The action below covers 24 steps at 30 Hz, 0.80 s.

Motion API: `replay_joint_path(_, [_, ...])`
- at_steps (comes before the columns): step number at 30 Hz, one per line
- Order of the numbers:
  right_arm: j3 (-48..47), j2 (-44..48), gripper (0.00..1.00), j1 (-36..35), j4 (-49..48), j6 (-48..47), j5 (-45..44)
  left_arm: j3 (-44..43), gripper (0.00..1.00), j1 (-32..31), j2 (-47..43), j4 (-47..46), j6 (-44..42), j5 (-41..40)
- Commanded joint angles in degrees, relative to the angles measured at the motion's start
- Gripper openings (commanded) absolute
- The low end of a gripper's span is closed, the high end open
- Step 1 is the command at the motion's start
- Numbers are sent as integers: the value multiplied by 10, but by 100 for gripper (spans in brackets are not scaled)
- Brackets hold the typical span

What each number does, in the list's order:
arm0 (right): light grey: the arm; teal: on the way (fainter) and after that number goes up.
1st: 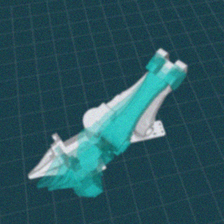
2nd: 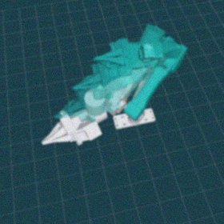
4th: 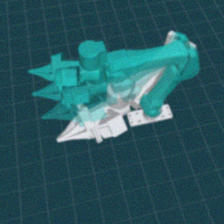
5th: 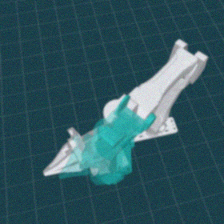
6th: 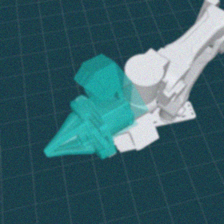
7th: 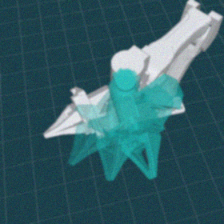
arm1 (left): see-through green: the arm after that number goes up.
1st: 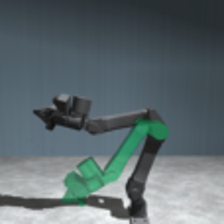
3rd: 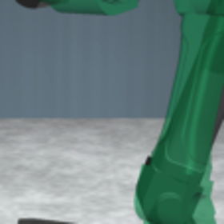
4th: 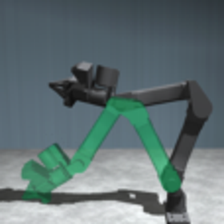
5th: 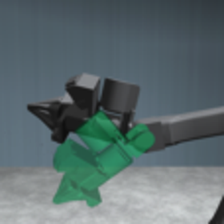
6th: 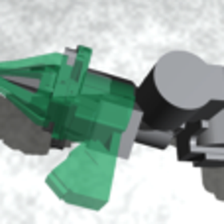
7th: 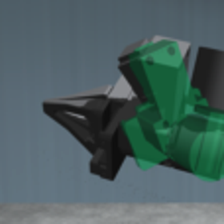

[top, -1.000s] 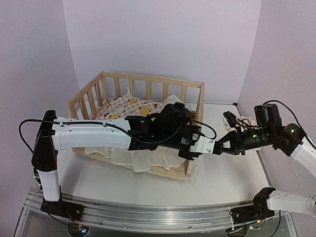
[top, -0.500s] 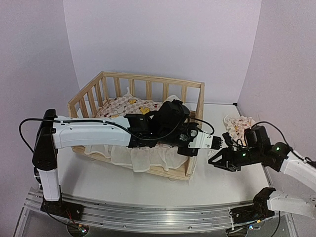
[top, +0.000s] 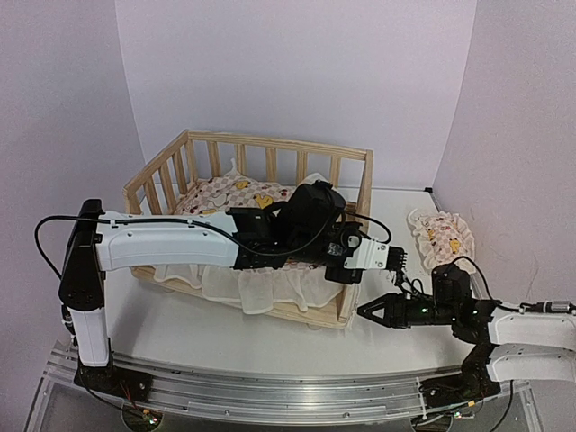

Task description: Set up the pet bed

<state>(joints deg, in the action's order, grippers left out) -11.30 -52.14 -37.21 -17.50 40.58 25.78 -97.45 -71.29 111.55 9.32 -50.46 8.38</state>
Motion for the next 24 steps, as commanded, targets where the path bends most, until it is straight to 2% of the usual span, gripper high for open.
replay_joint_path(1, [8,-43,59,-29,-154,9,11,-7,0,4,-17,-22,10,1])
replay_joint_path(4, [6,-67,54,-34,-166,10,7,-5,0,4,-18,-23,11,2])
replay_joint_path(8, [17,-73,29,-34,-176,17,-26,-5,0,4,-20,-24,17,6])
replay_joint_path(11, [16,-82,22,-34,-176,19,-49,-6,0,4,-20,-23,23,10])
replay_joint_path(14, [6,-98,20,-34,-178,19,-50,-7,0,4,-19,-18,29,15])
replay_joint_path(24, [-11,-135,24,-35,-205,-1,-38,-6,0,4,-20,-17,33,17])
